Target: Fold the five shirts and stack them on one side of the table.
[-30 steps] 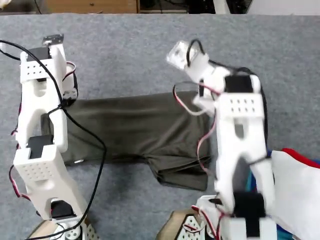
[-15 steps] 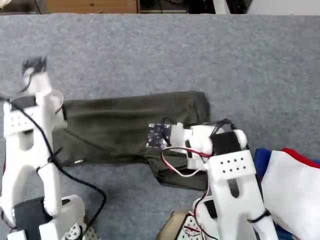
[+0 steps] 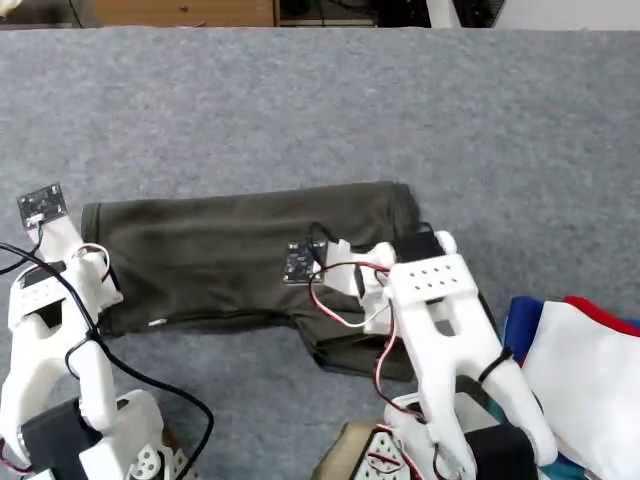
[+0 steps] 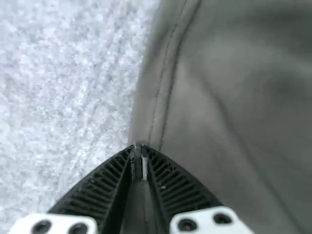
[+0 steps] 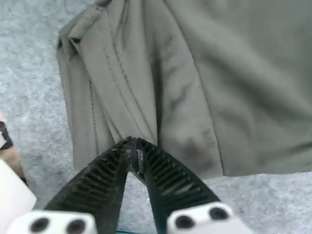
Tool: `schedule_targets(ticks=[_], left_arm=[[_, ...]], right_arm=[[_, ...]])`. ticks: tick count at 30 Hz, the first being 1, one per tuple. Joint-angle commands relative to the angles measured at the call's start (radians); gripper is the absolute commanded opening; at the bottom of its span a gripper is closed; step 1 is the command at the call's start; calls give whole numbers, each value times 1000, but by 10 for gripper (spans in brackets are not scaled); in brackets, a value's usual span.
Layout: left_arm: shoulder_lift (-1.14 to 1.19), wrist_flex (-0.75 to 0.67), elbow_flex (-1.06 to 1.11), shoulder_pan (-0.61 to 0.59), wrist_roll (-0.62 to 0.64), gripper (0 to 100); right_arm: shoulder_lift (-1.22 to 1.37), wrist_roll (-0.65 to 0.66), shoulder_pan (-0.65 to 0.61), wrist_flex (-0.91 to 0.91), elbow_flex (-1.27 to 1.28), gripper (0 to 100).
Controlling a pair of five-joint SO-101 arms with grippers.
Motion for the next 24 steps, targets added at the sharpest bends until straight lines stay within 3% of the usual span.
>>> schedule_targets(ticks=[1, 14, 24], left_arm=[[-33, -14, -2, -15, 12, 19], [-33, -14, 0, -15, 9, 19], [-33, -14, 2, -15, 8, 19]], right_arm=[[-35, -8, -21, 61, -2, 5], [24, 29, -104, 118, 131, 5], [-153, 41, -101, 255, -177, 5]])
